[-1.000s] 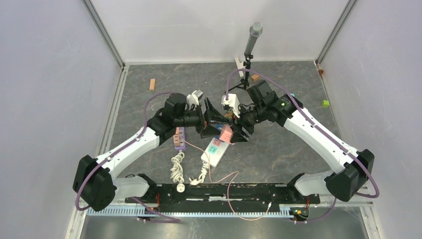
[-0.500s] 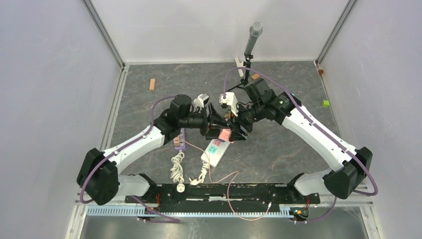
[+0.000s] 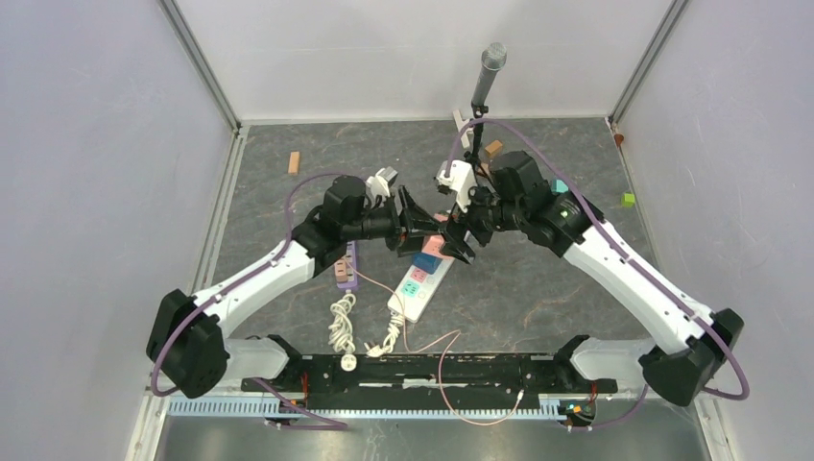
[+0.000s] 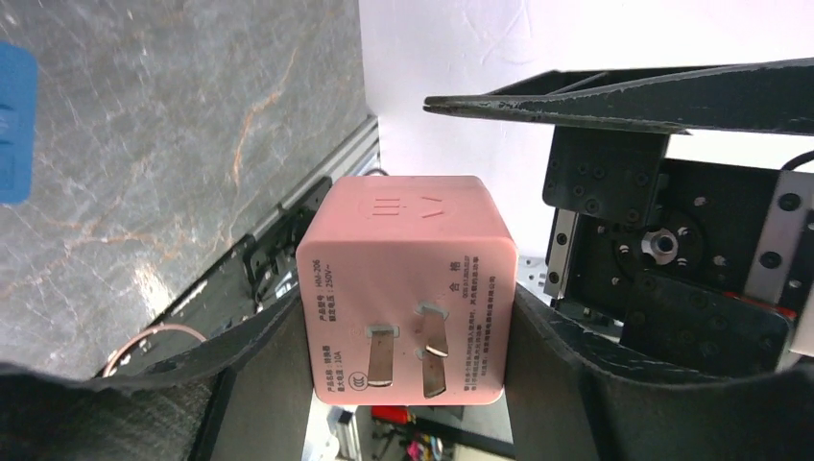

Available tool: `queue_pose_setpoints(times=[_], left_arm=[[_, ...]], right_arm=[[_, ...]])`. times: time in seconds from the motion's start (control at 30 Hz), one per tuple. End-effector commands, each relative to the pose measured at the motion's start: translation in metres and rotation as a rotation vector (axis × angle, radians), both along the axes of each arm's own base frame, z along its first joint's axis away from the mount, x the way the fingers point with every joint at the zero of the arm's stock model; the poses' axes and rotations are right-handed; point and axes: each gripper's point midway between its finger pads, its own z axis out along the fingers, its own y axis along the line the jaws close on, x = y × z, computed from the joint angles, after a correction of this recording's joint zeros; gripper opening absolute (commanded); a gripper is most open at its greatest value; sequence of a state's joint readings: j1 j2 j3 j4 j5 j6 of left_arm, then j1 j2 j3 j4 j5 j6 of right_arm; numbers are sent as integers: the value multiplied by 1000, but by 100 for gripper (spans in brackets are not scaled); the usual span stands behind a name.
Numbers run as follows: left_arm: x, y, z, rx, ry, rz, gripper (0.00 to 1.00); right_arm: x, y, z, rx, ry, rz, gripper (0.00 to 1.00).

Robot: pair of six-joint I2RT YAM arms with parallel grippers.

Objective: Insert the plug
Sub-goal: Pick up the plug from the center of the board.

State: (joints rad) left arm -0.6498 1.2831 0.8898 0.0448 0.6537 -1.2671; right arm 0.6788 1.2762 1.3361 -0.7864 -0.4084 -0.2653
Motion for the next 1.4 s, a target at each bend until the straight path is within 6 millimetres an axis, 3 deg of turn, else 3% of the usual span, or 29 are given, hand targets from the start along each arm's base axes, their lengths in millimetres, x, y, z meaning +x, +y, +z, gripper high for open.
queue_pose_setpoints(times=[0.0,0.17,0.3,0.43,0.53,0.73,0.87,1.17,1.37], left_arm=[[16,9,57,-96,-218,80,3],[23,18,84,-179,-282,131,2],[21,20,108,-269,-321,128,2],[10,18,129,-362,-348,68,2],[0,16,141,-425,-354,-3,2],[-16,17,165,-536,-379,-100,2],[-21,16,169,-539,-384,-143,2],[-29,18,183,-586,-387,-191,2],[-31,20,186,-598,-394,-186,2]], right_arm=[[29,-11,41,128,-172,-216,98],[25,-16,74,278,-319,-223,98],[15,-10,83,344,-375,-150,98],[-4,3,103,412,-447,11,98],[-5,6,130,507,-518,15,98],[-2,4,160,549,-632,16,98],[-7,4,181,601,-705,40,98],[-23,27,181,694,-646,187,98],[-26,32,181,809,-585,171,89]])
